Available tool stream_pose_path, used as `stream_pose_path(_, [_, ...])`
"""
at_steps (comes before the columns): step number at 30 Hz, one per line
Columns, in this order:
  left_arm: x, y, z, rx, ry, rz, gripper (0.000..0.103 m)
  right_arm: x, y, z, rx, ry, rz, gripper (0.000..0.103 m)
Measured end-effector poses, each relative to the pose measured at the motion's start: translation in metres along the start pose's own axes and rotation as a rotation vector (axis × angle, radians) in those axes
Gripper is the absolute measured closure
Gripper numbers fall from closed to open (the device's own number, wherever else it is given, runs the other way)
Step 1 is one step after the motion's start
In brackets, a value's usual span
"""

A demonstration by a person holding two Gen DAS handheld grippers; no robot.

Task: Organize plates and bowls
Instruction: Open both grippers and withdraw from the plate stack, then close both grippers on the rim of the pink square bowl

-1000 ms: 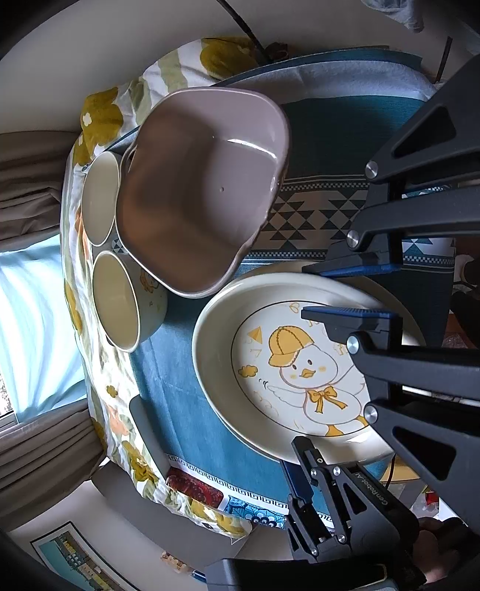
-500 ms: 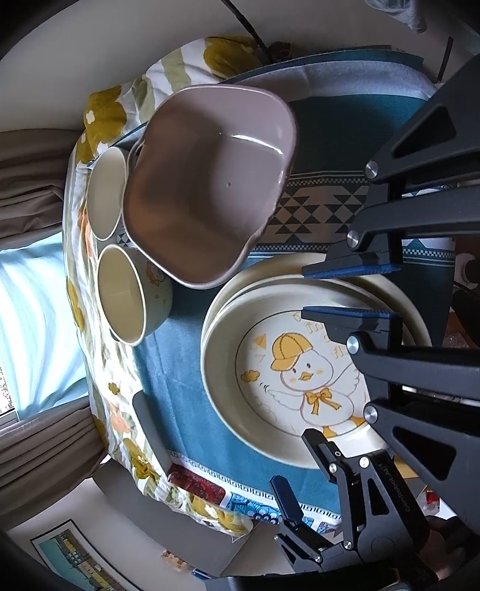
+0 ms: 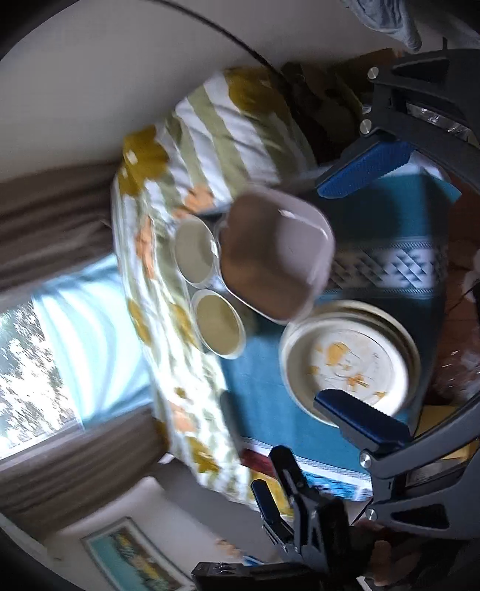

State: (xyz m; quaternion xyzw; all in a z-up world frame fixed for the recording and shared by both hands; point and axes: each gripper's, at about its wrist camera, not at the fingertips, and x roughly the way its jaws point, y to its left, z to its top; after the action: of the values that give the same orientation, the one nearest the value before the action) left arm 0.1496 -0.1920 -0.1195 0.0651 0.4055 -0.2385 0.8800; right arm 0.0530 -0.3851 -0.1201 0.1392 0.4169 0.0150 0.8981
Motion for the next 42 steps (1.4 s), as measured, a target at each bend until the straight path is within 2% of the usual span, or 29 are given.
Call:
stream_pose_path(5, [0.042, -0.023, 0.027, 0.049, 0.074, -0.113, 0.000, 0.001, -0.025, 0.017, 0.074, 0.048, -0.055, 0.000])
stream_pose_path(8, [0.070, -0.035, 0.029, 0.059, 0.133, -0.145, 0.000, 0.009, -0.037, 0.024, 0.132, 0.047, -0.085, 0.000])
stream_pose_path(13, [0.117, -0.040, 0.026, 0.048, 0.217, -0.171, 0.003, 0.055, -0.054, 0.026, 0.192, 0.133, -0.053, 0.001])
stream_pose_path(17, [0.153, -0.040, 0.025, 0.029, 0.301, -0.172, 0.016, 0.092, -0.076, 0.025, 0.248, 0.210, -0.035, 0.027])
stream_pose_path(22, [0.192, -0.045, 0.022, 0.035, 0.383, -0.175, 0.038, 0.124, -0.094, 0.025, 0.281, 0.273, -0.017, 0.047])
stream_pose_path(23, [0.198, -0.047, 0.021, 0.040, 0.396, -0.177, 0.040, 0.128, -0.095, 0.026, 0.281, 0.282, -0.015, 0.054])
stream_pose_path(24, [0.203, -0.049, 0.020, 0.044, 0.405, -0.179, 0.045, 0.132, -0.096, 0.025, 0.281, 0.292, -0.012, 0.062])
stream_pose_path(25, [0.208, -0.050, 0.019, 0.047, 0.415, -0.178, 0.052, 0.136, -0.097, 0.024, 0.282, 0.300, -0.006, 0.065])
stream_pose_path(27, [0.215, -0.050, 0.018, 0.043, 0.434, -0.177, 0.058, 0.142, -0.099, 0.024, 0.294, 0.316, 0.002, 0.069])
stream_pose_path(28, [0.217, -0.051, 0.017, 0.040, 0.442, -0.181, 0.065, 0.144, -0.100, 0.024, 0.297, 0.319, 0.002, 0.070])
stream_pose_path(29, [0.219, -0.051, 0.017, 0.040, 0.444, -0.182, 0.071, 0.145, -0.101, 0.024, 0.299, 0.322, 0.001, 0.076])
stream_pose_path(30, [0.220, -0.051, 0.016, 0.042, 0.446, -0.178, 0.081, 0.146, -0.101, 0.025, 0.299, 0.324, 0.003, 0.083])
stream_pose_path(35, [0.221, -0.046, 0.017, 0.030, 0.432, -0.150, 0.086, 0.150, -0.098, 0.028, 0.262, 0.333, -0.014, 0.091])
stream_pose_path(42, [0.201, -0.052, 0.025, 0.060, 0.384, -0.139, 0.086, 0.141, -0.094, 0.029, 0.258, 0.317, -0.019, 0.091])
